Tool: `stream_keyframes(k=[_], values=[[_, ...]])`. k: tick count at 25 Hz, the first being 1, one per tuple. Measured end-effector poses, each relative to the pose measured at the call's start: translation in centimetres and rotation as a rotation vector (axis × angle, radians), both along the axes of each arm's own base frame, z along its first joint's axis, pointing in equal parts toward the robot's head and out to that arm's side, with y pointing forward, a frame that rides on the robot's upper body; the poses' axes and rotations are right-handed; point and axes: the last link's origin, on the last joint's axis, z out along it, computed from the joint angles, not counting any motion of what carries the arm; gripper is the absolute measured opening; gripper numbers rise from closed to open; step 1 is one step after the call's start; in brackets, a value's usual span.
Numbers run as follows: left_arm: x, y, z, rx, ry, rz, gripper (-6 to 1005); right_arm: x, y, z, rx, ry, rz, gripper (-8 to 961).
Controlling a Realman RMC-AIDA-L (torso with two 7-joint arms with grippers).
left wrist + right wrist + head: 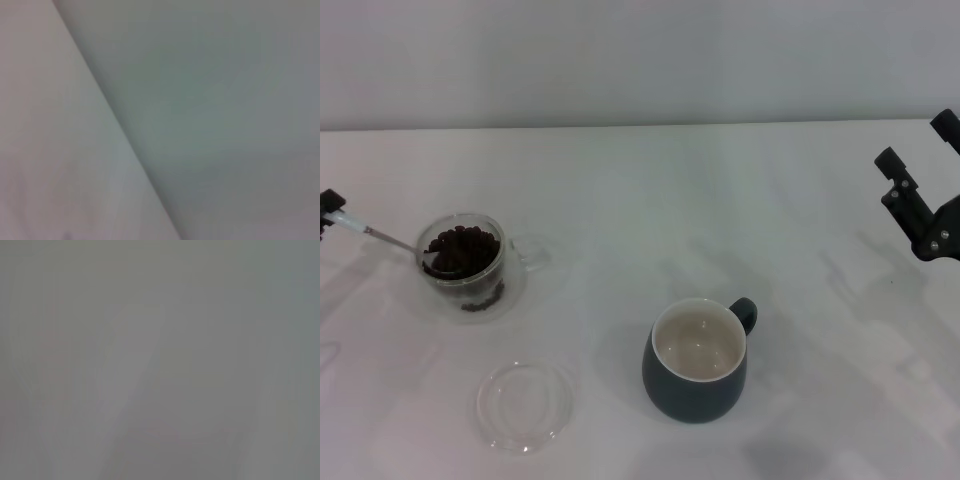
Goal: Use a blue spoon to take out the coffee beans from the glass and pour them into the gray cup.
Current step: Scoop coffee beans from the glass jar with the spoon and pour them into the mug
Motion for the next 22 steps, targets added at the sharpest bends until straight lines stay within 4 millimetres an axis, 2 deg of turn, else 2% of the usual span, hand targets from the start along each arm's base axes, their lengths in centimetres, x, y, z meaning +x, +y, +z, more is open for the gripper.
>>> stream_keyframes(k=[12,22], values=[[1.1,-0.2,0.3,0.049,-0.024,-0.087,131,0.1,0.1,0.3,0.015,0.001,-0.008,604],[4.6,1.7,-1.4,-0.023,0.016,-0.233,132,0.1,0.4,0.9,0.049,0.013,-0.011,604]])
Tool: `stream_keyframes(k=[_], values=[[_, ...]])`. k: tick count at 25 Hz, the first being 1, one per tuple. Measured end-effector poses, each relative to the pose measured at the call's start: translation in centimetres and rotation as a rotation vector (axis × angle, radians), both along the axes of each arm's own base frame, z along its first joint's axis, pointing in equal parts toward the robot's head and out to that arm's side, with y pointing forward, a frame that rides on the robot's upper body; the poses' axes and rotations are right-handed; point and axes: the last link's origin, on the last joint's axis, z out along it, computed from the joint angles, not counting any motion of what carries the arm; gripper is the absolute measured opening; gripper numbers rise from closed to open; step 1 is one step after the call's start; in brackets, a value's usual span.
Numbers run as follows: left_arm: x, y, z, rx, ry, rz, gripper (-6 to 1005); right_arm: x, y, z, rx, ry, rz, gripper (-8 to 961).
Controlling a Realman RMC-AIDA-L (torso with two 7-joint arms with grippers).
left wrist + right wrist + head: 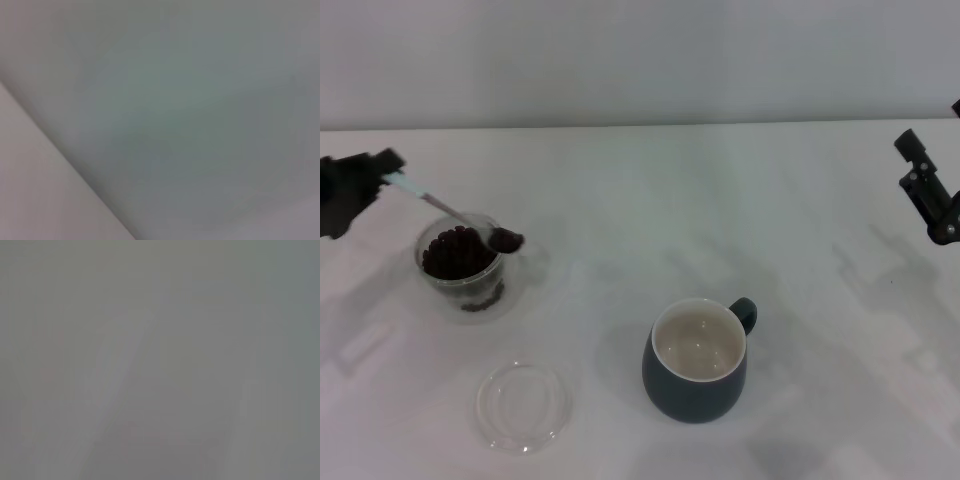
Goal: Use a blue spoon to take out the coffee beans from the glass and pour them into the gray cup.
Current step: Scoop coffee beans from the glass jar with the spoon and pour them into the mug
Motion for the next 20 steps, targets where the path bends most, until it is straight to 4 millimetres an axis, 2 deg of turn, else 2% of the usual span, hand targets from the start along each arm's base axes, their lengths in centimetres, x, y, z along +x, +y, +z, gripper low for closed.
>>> stream_keyframes(k=[11,20], values=[[5.5,2.0,-3.1,-0.117,0.056,-0.198,131,0.4,-0.1,0.4,0.033,-0.012,-0.018,604],[8.7,2.3,-4.9,-0.176,0.062,-0.314,132,0.7,-0.3,0.4,0.038,-0.019,-0.034,604]])
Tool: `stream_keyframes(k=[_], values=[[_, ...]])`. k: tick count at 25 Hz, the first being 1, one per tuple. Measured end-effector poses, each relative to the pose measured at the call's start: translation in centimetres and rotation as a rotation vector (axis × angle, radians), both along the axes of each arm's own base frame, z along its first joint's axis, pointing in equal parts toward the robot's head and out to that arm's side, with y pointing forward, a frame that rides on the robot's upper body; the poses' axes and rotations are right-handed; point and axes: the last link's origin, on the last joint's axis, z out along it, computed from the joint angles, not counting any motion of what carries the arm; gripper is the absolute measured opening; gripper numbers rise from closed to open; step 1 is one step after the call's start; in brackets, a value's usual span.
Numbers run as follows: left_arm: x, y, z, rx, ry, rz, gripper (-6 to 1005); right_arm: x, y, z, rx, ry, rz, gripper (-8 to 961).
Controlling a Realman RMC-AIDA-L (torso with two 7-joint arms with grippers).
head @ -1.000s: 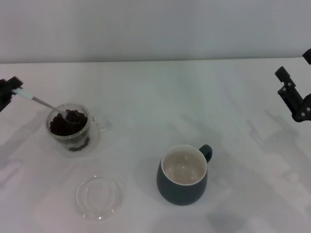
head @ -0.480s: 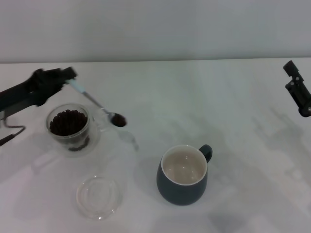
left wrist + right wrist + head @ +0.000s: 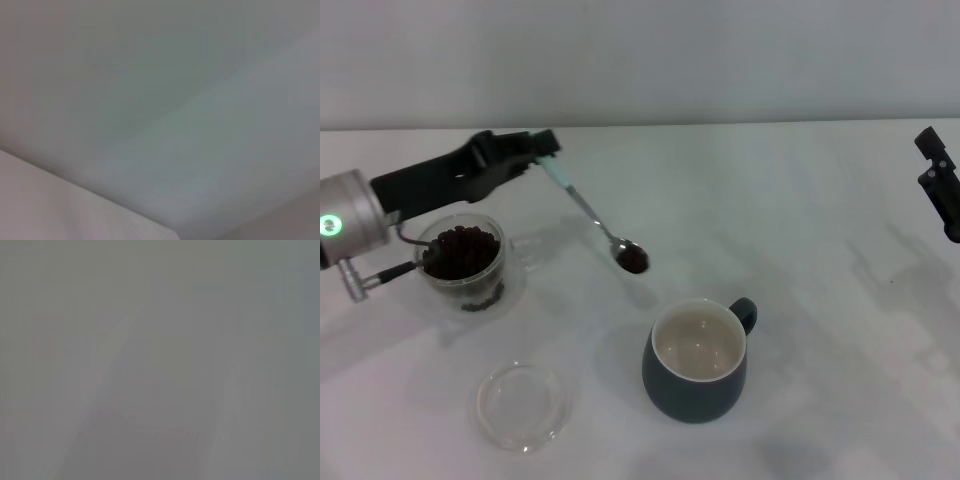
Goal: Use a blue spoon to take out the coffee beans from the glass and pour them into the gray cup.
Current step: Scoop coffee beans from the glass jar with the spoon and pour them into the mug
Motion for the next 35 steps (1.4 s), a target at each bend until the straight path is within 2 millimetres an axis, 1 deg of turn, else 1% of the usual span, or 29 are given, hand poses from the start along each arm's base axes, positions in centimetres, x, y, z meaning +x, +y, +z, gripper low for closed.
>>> stream_keyframes(k=[7,10,14,19,22,25,29,32,35], values=[[2.0,-0.6,-2.1,-0.078,0.028,-0.079,132,0.3,-0.1,-0.1,-0.006,-0.005,-0.016,604],[2.3,-0.9,-2.8,-0.105,0.049,-0.107,131,0.4,-0.2,-0.1,-0.007,-0.003,-0.021,604],[2.9,-1.0,-3.2,-0.115,0.097,-0.159,131,0.7,-0.4,-0.2,-0.013,-0.002,-0.032,604],[3.7,-0.6,-3.5,-0.112,0.179,-0.223,131,0.7,-0.5,-0.3,-0.018,-0.003,-0.031,604],[5.1,0.3,-3.5,-0.105,0.258,-0.299,132,0.7,-0.5,-0.3,-0.019,-0.004,-0.032,604],[7.0,1.1,-3.2,-0.087,0.318,-0.386,131,0.7,-0.5,-0.3,-0.021,-0.004,-0.032,604],[9.2,1.9,-3.2,-0.083,0.362,-0.461,131,0.7,-0.5,-0.3,-0.021,-0.005,-0.032,604],[10.2,2.1,-3.4,-0.097,0.387,-0.487,132,0.8,-0.4,-0.4,-0.025,-0.007,-0.04,604],[10.5,2.0,-3.5,-0.109,0.395,-0.489,132,0.9,-0.4,-0.4,-0.029,-0.01,-0.049,604]])
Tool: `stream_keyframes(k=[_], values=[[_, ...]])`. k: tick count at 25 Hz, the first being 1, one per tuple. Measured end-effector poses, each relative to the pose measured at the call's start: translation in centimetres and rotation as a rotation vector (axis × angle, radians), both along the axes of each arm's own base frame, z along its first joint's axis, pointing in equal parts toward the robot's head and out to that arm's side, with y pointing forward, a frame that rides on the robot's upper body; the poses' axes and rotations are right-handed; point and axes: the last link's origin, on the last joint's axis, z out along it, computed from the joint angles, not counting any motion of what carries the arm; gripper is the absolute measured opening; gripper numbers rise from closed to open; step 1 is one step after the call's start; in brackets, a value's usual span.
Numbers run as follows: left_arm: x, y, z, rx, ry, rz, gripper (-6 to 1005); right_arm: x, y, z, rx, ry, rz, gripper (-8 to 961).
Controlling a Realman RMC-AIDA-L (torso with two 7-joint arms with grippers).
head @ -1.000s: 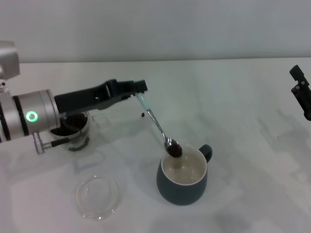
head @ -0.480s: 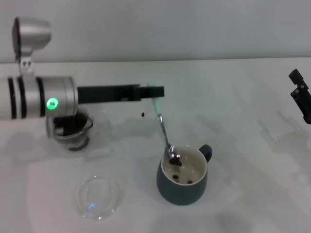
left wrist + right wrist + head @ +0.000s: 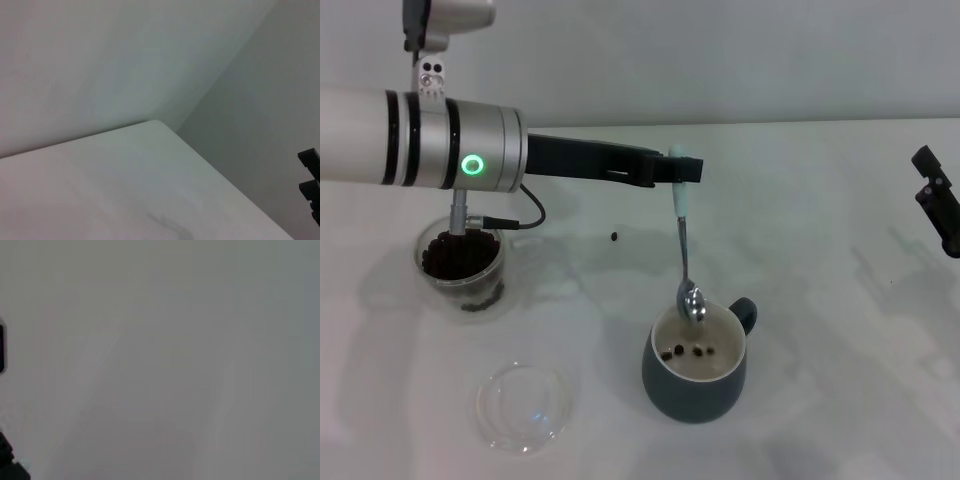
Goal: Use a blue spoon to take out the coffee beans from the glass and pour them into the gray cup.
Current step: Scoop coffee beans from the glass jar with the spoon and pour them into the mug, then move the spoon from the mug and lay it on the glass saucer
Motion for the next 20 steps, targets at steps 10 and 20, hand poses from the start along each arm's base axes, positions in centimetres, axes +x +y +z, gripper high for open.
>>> stream_keyframes(k=[10,20], values=[[-4.4,-1.5,4.7,0.093,-0.122,0.127,131,0.0,0.1,0.1,0.004,-0.002,-0.004,604],[-13.4,-6.1,6.4,0.192,-0.183,0.36,132,0.1,0.6,0.9,0.053,0.014,-0.016,604]])
